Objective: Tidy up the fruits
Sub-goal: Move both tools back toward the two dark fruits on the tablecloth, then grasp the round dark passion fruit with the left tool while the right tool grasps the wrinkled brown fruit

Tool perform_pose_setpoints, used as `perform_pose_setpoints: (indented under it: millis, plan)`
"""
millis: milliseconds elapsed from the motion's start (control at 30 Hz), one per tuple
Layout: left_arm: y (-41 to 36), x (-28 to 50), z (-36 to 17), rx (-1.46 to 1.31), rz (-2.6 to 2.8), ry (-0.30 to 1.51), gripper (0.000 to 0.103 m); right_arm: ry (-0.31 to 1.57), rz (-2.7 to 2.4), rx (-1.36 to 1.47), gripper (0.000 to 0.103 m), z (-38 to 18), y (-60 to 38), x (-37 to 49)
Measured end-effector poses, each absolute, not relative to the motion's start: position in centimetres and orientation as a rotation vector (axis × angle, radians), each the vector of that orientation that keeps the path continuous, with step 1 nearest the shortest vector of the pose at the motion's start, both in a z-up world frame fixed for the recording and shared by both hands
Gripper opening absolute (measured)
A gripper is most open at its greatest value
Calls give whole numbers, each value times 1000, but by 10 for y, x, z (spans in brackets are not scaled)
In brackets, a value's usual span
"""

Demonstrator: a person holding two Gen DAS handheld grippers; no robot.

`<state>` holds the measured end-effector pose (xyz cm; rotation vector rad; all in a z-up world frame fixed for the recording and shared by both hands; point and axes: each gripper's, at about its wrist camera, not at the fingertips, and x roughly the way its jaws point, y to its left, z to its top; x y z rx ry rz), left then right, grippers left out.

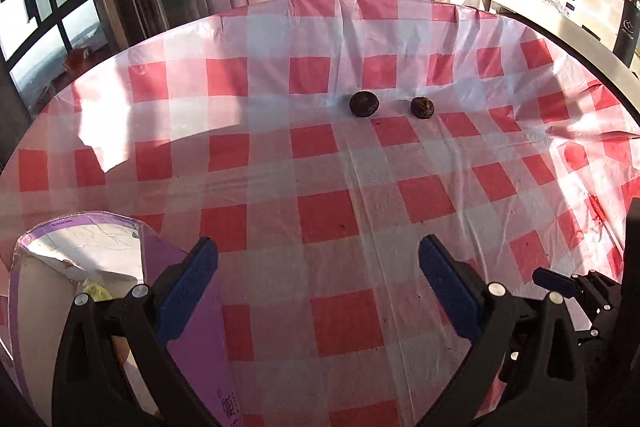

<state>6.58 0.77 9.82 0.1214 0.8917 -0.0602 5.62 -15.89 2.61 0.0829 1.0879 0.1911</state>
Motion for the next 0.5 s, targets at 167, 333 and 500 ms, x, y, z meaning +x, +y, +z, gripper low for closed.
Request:
perform_pose_setpoints:
  millis: [167,333,500]
  plan:
    - [-21,94,61,148,-36,986,101,1033,191,42,79,16,-173,114]
    - [-26,132,31,113,57,1023,100,969,219,8,79,12,-174,183]
    - [-24,170,19,63,106,999,100,939,259,-34,75,6,-168,248]
